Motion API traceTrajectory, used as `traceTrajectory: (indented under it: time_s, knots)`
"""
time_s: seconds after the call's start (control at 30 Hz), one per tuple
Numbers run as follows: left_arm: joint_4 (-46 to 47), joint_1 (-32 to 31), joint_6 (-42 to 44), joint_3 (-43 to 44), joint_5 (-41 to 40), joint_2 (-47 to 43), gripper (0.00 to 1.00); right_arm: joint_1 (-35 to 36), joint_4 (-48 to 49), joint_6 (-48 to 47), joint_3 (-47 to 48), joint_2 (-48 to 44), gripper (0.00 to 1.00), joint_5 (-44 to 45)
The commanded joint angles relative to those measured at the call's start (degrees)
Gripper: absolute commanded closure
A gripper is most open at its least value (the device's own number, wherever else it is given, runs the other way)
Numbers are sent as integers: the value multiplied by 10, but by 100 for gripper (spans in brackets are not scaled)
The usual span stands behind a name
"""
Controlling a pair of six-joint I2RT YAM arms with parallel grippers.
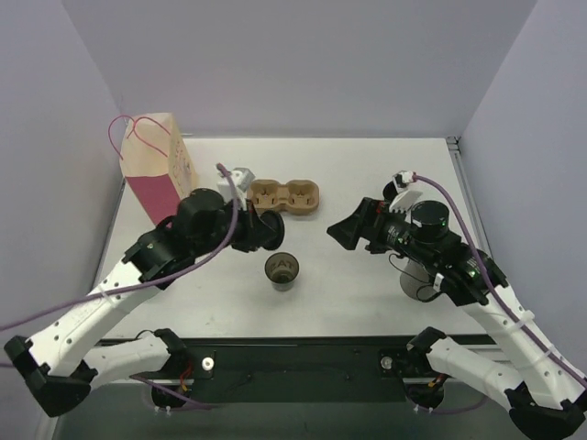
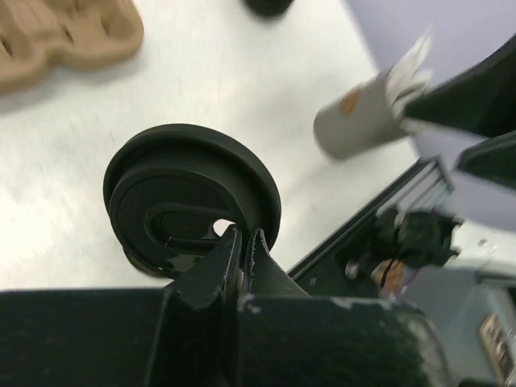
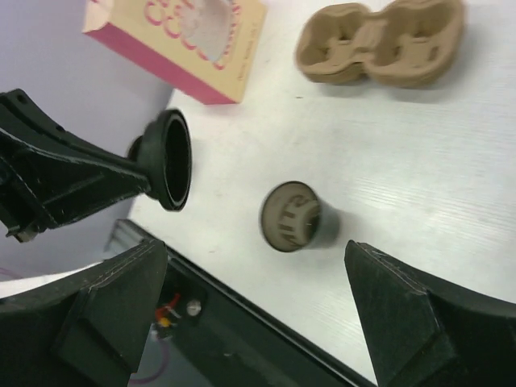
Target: Pack the takeout coffee
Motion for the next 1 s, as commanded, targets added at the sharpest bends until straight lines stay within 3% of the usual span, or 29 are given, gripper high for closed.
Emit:
traceTrajectory:
  time_s: [0.0, 0.17, 0.37, 0.97]
  knots:
    - [-203, -108, 19, 85, -162, 114, 100, 0, -119, -104, 34, -36, 1, 119]
    - [-269, -157, 15, 155, -204, 232, 100, 3, -138, -123, 39, -68, 1, 130]
    - [-284, -169, 20, 190, -204, 303, 100, 3, -141, -131, 34, -90, 1, 139]
    - [-277, -172, 22, 224, -176, 383, 100, 3, -149, -146, 34, -104, 1, 158]
